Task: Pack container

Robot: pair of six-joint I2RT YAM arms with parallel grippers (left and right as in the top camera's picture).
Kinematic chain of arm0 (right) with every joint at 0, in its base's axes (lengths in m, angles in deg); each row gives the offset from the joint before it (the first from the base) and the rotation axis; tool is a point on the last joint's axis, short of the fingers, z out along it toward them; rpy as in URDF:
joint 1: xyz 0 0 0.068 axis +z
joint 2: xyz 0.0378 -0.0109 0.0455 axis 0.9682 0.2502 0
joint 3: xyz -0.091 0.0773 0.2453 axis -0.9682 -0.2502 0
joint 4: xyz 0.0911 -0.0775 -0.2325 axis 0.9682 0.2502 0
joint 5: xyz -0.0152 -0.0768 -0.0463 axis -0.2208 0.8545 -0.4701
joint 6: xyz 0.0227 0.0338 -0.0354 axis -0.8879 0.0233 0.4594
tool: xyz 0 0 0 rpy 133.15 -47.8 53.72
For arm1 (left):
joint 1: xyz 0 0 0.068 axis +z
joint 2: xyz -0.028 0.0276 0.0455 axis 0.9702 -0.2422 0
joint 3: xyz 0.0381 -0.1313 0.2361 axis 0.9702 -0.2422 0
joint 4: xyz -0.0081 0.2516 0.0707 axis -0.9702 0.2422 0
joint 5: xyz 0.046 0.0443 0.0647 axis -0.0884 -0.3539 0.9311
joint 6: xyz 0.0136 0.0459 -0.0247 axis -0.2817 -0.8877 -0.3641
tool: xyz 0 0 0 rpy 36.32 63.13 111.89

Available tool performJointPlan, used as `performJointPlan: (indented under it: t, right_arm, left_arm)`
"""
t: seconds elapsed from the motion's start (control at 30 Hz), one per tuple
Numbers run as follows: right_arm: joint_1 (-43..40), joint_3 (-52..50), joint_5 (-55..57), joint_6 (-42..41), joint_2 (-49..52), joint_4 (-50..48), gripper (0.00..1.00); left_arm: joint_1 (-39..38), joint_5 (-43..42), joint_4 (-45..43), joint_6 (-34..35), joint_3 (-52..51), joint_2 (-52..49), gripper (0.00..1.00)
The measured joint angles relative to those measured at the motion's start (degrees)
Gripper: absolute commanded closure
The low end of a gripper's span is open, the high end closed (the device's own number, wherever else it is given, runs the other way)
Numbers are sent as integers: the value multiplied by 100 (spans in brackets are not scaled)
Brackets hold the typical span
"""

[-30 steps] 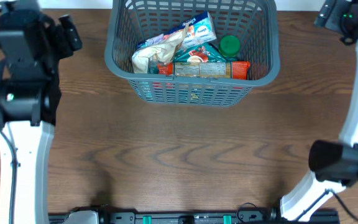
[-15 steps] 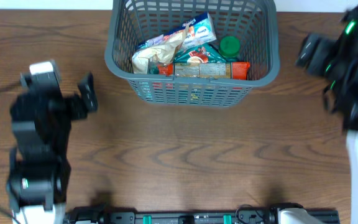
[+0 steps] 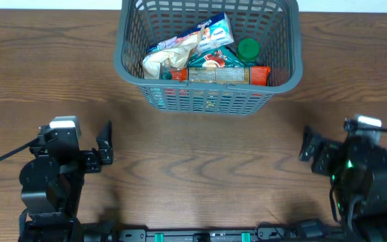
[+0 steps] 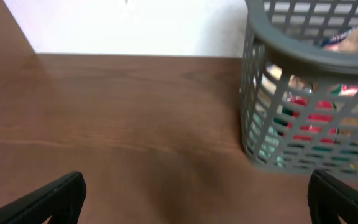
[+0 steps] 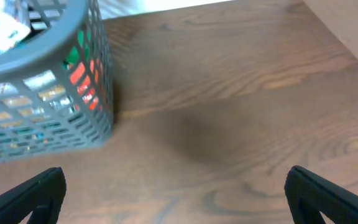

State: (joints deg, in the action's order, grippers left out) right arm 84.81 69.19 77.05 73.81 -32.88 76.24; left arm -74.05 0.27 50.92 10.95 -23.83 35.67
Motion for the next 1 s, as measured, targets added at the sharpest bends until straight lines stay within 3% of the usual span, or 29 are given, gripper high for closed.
performJointPlan:
  t: [0.4, 0.83, 1.0]
  right_arm:
    - [7, -74, 9, 2, -120, 1051, 1]
    - [7, -79, 0, 13, -140, 1134, 1]
    - [4, -293, -376, 94, -778, 990, 1]
  left_arm:
    - [0, 0, 1054, -13, -9, -11, 1]
    - [0, -2, 1580, -13, -11, -11, 1]
    - [0, -2, 1580, -13, -11, -11, 1]
